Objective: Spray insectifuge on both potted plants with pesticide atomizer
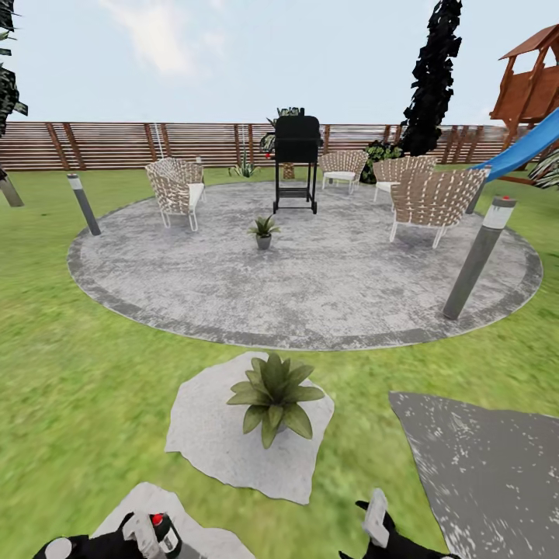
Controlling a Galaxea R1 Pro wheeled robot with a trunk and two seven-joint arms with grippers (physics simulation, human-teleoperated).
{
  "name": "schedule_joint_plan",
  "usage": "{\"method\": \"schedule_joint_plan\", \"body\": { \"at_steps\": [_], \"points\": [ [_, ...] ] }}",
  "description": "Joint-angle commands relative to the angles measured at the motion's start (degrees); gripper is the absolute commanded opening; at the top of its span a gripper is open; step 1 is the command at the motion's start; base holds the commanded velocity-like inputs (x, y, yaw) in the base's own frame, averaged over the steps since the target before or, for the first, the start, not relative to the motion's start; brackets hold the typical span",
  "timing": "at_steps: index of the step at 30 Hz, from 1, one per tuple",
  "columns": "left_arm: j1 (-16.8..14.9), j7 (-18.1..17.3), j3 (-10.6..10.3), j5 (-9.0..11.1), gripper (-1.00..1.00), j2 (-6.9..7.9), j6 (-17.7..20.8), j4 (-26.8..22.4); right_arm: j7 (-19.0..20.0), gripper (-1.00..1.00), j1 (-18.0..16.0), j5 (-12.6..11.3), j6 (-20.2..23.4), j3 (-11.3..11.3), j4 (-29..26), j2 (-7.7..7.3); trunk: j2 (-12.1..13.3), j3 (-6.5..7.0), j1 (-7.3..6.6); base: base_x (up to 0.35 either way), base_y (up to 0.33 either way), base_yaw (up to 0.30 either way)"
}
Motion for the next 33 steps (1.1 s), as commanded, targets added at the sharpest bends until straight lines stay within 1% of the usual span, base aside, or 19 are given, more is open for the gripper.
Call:
{"method": "schedule_joint_plan", "body": {
  "at_steps": [1, 2, 3, 4, 6, 7, 8, 10, 11, 13, 14, 15, 16, 18, 21, 23, 25, 30, 33],
  "points": [
    [-0.8, -0.4, -0.2, -2.5, -1.0, -0.09, 0.3, -0.2, 1.7, 1.0, -0.5, 0.6, 0.0, -0.3, -0.2, 0.16, 0.0, -0.05, -0.01, 0.0, 0.0, 0.0],
    [-1.6, -0.9, -0.1, -4.3, -1.0, -0.2, 1.0, -0.3, 2.6, 1.0, -0.9, 0.6, 0.2, -0.3, -0.4, 0.26, 0.0, -0.05, -0.01, 0.0, 0.0, 0.0],
    [-2.2, -1.6, -0.1, -5.6, -1.0, -0.28, 1.9, -0.4, 3.2, 1.0, -1.4, 0.6, 0.3, -0.3, -0.4, 0.34, 0.0, -0.05, -0.01, 0.0, 0.0, 0.0],
    [-2.8, -2.4, -0.1, -6.6, -1.0, -0.32, 2.7, -0.4, 3.6, 1.0, -1.7, 0.6, 0.4, -0.2, -0.4, 0.39, 0.0, -0.05, -0.01, 0.0, 0.0, 0.0],
    [-3.5, -3.9, -0.1, -7.4, -1.0, -0.38, 3.5, -0.7, 4.1, 1.0, -2.3, 0.5, 0.5, -0.2, -0.5, 0.46, 0.0, -0.05, -0.01, 0.0, 0.0, 0.0],
    [-3.9, -5.5, -0.2, -7.9, -1.0, -0.45, 4.0, -1.3, 5.2, 1.0, -2.8, 0.5, 0.5, -0.1, -0.7, 0.51, 0.0, -0.05, -0.01, 0.0, 0.0, 0.0],
    [-4.2, -6.4, -0.2, -8.1, -1.0, -0.5, 4.2, -1.9, 6.4, 1.0, -3.1, 0.5, 0.5, -0.1, -0.7, 0.55, 0.0, -0.05, -0.01, 0.0, 0.0, 0.0],
    [-4.5, -8.8, -0.3, -8.4, -1.0, -0.61, 4.5, -3.5, 10.3, 1.0, -4.1, 0.5, 0.6, -0.1, -0.8, 0.73, 0.0, -0.05, -0.01, 0.0, 0.0, 0.0],
    [-4.6, -9.7, -0.3, -8.7, -1.0, -0.67, 4.6, -4.1, 11.7, -1.0, -4.5, 0.5, 0.6, -0.1, -0.8, 0.8, 0.0, -0.05, -0.01, 0.0, 0.0, 0.0],
    [-4.7, -11.3, -0.4, -10.2, -1.0, -1.0, 4.7, -4.8, 13.4, -1.0, -5.3, 0.5, 0.6, -0.1, -0.8, 0.9, 0.0, -0.05, -0.01, 0.0, 0.0, 0.0],
    [-4.7, -12.1, -0.4, -11.8, -1.0, -1.53, 4.8, -5.1, 13.9, -1.0, -5.8, 0.5, 0.6, -0.1, -0.8, 1.18, 0.0, -0.05, -0.01, 0.0, 0.0, 0.0],
    [-4.9, -12.8, -0.4, -16.7, -1.0, -3.56, 5.0, -5.4, 14.5, -1.0, -6.6, 0.6, 0.6, 1.7, -0.7, 2.56, 0.0, -0.05, -0.01, 0.0, 0.0, 0.0],
    [-5.5, -13.1, -0.4, -20.5, -1.0, -5.75, 7.0, -5.6, 14.6, -1.0, -7.6, 0.7, 0.6, 8.4, -0.8, 3.95, 0.0, -0.05, -0.01, 0.0, 0.0, 0.0],
    [-5.7, -13.2, -0.5, -21.4, -1.0, -6.65, 8.3, -6.2, 14.6, -1.0, -8.0, 0.7, 0.6, 10.3, -0.9, 4.3, 0.0, -0.05, -0.01, 0.0, 0.0, 0.0],
    [-5.7, -13.9, -0.5, -22.8, -1.0, -7.41, 9.3, -8.0, 14.6, -1.0, -8.2, 0.6, 0.6, 11.3, -0.9, 4.7, 0.0, -0.05, -0.01, 0.0, 0.0, 0.0],
    [-5.8, -15.8, -0.5, -23.8, -1.0, -7.9, 9.6, -8.9, 14.6, -1.0, -8.3, 0.6, 0.6, 11.5, -0.9, 4.95, 0.0, -0.05, -0.01, 0.0, 0.0, 0.0],
    [-5.8, -18.2, -0.5, -24.6, -1.0, -9.02, 9.8, -9.9, 14.6, -1.0, -8.3, 0.6, 0.6, 11.7, -0.9, 5.19, 0.0, -0.05, -0.01, 0.0, 0.0, 0.0],
    [-5.7, -19.1, -0.4, -26.7, -1.0, -10.3, 9.8, -10.7, 14.7, -1.0, -8.3, 0.5, 0.6, 11.8, -0.9, 6.32, 0.0, -0.05, -0.01, 0.0, 0.0, 0.0],
    [-5.7, -19.2, -0.4, -27.4, -1.0, -10.77, 9.8, -10.7, 14.7, -1.0, -8.3, 0.5, 0.6, 11.8, -1.3, 6.85, 0.0, -0.05, -0.01, 0.0, 0.0, 0.0]
  ]
}}
